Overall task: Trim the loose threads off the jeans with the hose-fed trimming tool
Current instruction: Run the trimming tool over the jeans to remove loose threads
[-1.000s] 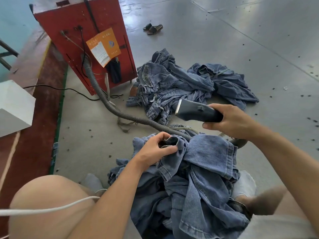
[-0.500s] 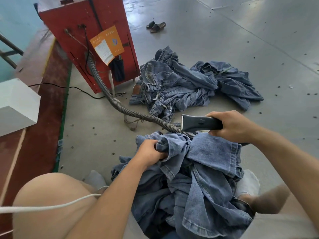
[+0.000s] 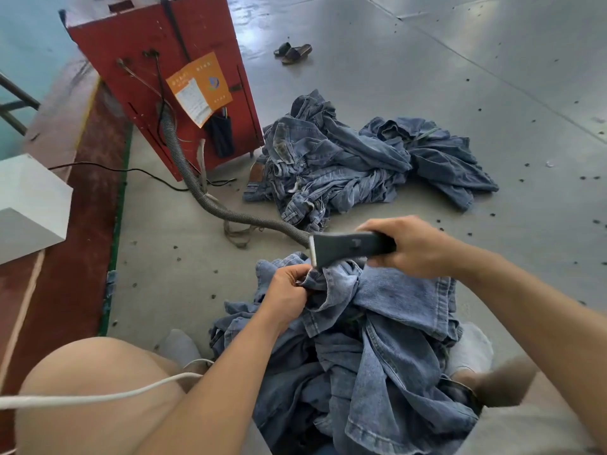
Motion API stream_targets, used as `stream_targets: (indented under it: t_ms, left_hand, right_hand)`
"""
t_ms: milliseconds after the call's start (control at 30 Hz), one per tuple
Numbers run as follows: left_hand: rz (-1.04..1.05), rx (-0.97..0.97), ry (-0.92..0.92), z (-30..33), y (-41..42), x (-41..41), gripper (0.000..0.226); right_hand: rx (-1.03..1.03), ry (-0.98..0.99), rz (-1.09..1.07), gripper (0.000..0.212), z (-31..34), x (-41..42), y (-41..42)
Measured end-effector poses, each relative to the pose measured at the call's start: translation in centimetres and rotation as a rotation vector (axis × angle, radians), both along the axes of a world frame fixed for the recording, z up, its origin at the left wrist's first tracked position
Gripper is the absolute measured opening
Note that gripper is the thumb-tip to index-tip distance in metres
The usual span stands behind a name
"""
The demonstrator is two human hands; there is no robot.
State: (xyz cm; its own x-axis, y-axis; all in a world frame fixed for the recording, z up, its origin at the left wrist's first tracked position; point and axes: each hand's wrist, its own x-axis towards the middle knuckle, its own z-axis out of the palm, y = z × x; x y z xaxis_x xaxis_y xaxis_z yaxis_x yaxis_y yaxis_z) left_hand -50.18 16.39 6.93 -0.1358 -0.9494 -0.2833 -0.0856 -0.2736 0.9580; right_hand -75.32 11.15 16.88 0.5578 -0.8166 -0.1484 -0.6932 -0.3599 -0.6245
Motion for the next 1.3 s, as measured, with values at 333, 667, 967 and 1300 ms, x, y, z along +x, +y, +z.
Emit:
stream_targets:
  t_ms: [333,667,967,1300]
  left_hand:
    - [-0.03,-0.081,-0.061,-0.1,-0.2,-0.3,0.072]
    - [0.05,0.41,0.71,4.1,-1.2,-1.7,0.034]
    - [-0.587,0.375,0.513,2.9,2.1,-7.1,0.069]
    - [0.407,0.64,-0.315,-3.1,-2.1,4.2,0.061]
  right_hand:
    - [-0.025,0.325,0.02,0.04,0.1,-0.4,-0.4]
    - [-0.096,-0.103,-0.304,0.04,0.4,-0.5,-1.2]
    - [-0.079,0.099,-0.144,0.063,-1.2,1.4,-1.6]
    - [0.196,0.353,-0.388,0.056,-7.6,-3.9,-2.0]
